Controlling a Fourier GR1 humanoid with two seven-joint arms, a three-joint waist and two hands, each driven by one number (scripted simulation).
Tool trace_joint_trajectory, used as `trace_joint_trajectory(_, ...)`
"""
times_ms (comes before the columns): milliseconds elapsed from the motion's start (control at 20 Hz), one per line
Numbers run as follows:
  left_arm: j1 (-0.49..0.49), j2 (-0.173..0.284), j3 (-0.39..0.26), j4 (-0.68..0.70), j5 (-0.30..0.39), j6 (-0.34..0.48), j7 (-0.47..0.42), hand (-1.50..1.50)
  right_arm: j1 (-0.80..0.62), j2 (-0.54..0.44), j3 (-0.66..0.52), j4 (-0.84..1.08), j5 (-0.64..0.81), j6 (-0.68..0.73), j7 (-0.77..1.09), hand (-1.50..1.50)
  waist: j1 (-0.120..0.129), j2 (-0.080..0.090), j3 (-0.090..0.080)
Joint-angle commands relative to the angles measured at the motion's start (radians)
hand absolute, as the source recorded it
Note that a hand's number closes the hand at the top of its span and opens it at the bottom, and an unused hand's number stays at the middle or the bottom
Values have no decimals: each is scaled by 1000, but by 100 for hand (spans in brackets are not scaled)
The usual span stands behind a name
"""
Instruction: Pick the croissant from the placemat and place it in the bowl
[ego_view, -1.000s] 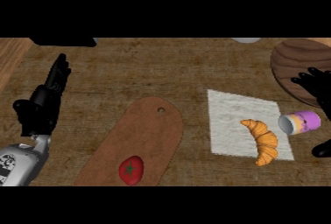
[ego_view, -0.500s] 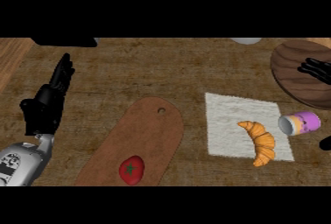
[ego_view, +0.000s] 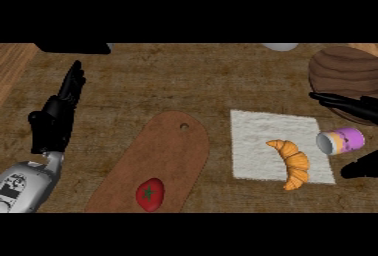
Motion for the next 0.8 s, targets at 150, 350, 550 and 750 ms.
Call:
trace_joint_trajectory(150,14,-24,-6,-13,-19,19,19,0,1,-49,189,85,232,11,-312,-150,-10,-5,-3)
trace_joint_trajectory(350,-26,5,32,-8,-1,-26,42,0,-60,-2,262,234,329,-104,-356,-150,-10,-4,-3)
trace_joint_trajectory(550,14,-8,39,-2,-23,-18,18,0,-101,61,311,332,371,-175,-381,-150,-18,-8,-4)
trace_joint_trajectory(750,1,-23,29,-20,-46,-13,48,0,-122,130,352,405,390,-217,-392,-150,-24,-10,-4)
